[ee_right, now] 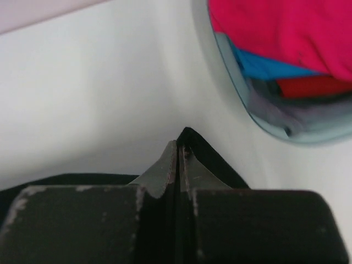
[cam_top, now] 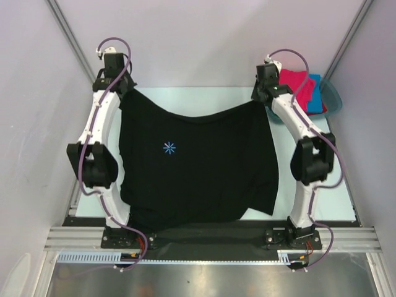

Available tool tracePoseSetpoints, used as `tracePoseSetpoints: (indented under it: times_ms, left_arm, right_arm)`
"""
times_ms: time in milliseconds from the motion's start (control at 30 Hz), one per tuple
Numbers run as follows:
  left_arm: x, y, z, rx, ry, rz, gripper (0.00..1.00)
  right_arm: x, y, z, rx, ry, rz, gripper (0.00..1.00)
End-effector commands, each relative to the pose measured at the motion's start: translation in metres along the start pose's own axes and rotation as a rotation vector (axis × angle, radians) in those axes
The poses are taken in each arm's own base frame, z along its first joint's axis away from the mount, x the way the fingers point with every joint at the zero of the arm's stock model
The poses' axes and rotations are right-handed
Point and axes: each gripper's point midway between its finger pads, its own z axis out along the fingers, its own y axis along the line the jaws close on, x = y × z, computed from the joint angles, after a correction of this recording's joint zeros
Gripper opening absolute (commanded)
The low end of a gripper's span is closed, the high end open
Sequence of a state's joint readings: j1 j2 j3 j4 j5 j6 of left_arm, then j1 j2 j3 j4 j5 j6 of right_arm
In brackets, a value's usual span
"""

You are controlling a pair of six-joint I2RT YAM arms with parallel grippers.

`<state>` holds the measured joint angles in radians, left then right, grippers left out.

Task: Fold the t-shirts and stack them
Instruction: Flatten the tshirt out

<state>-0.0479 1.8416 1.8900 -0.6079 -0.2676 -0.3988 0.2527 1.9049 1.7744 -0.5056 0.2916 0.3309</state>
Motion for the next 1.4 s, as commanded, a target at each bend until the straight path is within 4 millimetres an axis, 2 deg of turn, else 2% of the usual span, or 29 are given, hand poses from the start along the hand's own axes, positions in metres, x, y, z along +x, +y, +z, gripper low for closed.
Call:
tracePoseSetpoints:
  times_ms: [0, 33, 67, 100, 133, 167, 200, 233, 267, 300, 400, 467, 600, 733, 767, 833, 867, 900, 933, 1000, 1033, 1067, 1167, 1300, 1367]
  left_arm:
    - [-0.067, 0.005, 0.013, 0.047, -0.141, -0.047, 0.0]
    - [-0.056, 0.006, 0.037, 0.051, -0.106, -0.041, 0.0]
    - [-0.058, 0.006, 0.046, 0.058, -0.106, -0.043, 0.0]
    - [-0.072, 0.01, 0.051, 0.059, -0.131, -0.055, 0.0]
    - [-0.064, 0.01, 0.068, 0.067, -0.108, -0.054, 0.0]
    - [-0.072, 0.008, 0.074, 0.082, -0.13, -0.056, 0.0]
    - [-0.074, 0.014, 0.081, 0.084, -0.134, -0.062, 0.0]
    - [-0.066, 0.017, 0.096, 0.086, -0.115, -0.061, 0.0]
    - [-0.069, 0.015, 0.101, 0.106, -0.129, -0.062, 0.01]
    - [-0.069, 0.019, 0.106, 0.108, -0.128, -0.07, 0.01]
    - [-0.058, 0.022, 0.127, 0.131, -0.113, -0.08, 0.02]
    - [-0.05, 0.024, 0.14, 0.139, -0.1, -0.079, 0.04]
    - [-0.037, 0.021, 0.149, 0.175, -0.06, -0.098, 0.06]
    - [-0.023, 0.019, 0.143, 0.199, 0.0, -0.124, 0.11]
    - [-0.013, 0.019, 0.143, 0.201, 0.028, -0.137, 0.11]
    - [-0.01, 0.016, 0.135, 0.22, 0.047, -0.15, 0.13]
    - [-0.001, 0.017, 0.134, 0.22, 0.074, -0.159, 0.13]
    - [0.002, 0.017, 0.131, 0.219, 0.088, -0.164, 0.14]
    - [0.0, 0.015, 0.123, 0.227, 0.092, -0.17, 0.14]
    - [0.01, 0.016, 0.112, 0.229, 0.137, -0.18, 0.14]
    - [0.004, 0.014, 0.106, 0.236, 0.124, -0.179, 0.14]
    - [0.012, 0.015, 0.103, 0.243, 0.144, -0.181, 0.14]
    - [0.013, 0.017, 0.085, 0.248, 0.139, -0.182, 0.13]
    - [0.023, 0.02, 0.07, 0.252, 0.15, -0.184, 0.13]
    - [0.034, 0.022, 0.066, 0.252, 0.166, -0.188, 0.13]
  right_arm:
    - [-0.043, 0.015, 0.027, -0.04, -0.076, 0.025, 0.0]
    - [-0.048, 0.018, 0.033, -0.049, -0.077, 0.028, 0.0]
    - [-0.032, 0.019, 0.058, -0.037, -0.034, 0.018, 0.0]
    - [-0.054, 0.023, 0.056, -0.053, -0.074, 0.026, 0.0]
    - [-0.052, 0.027, 0.066, -0.057, -0.07, 0.024, 0.0]
    - [-0.038, 0.024, 0.086, -0.048, -0.032, 0.016, 0.0]
    - [-0.056, 0.029, 0.087, -0.069, -0.07, 0.028, 0.0]
    - [-0.056, 0.03, 0.093, -0.076, -0.066, 0.025, 0.0]
    - [-0.057, 0.032, 0.096, -0.085, -0.067, 0.025, 0.0]
    - [-0.05, 0.03, 0.109, -0.087, -0.057, 0.024, 0.0]
    - [-0.05, 0.029, 0.119, -0.11, -0.068, 0.035, 0.0]
    - [-0.041, 0.026, 0.13, -0.113, -0.055, 0.035, 0.0]
    - [-0.023, 0.022, 0.141, -0.13, -0.007, 0.034, 0.0]
    - [-0.004, 0.021, 0.14, -0.142, 0.046, 0.03, 0.0]
    - [0.001, 0.02, 0.137, -0.141, 0.06, 0.027, 0.0]
    - [0.006, 0.02, 0.132, -0.146, 0.075, 0.027, 0.0]
    - [0.002, 0.021, 0.126, -0.151, 0.067, 0.026, 0.0]
    - [0.012, 0.018, 0.126, -0.146, 0.088, 0.021, 0.0]
    - [0.013, 0.019, 0.123, -0.15, 0.093, 0.017, 0.0]
    - [0.013, 0.018, 0.112, -0.152, 0.1, 0.014, 0.0]
    - [0.02, 0.016, 0.113, -0.146, 0.116, 0.012, 0.0]
    - [0.021, 0.017, 0.111, -0.146, 0.115, 0.007, 0.0]
    - [0.022, 0.015, 0.1, -0.145, 0.116, -0.001, 0.0]
    - [0.024, 0.014, 0.089, -0.15, 0.12, -0.01, 0.0]
    - [0.032, 0.014, 0.085, -0.143, 0.14, -0.021, 0.0]
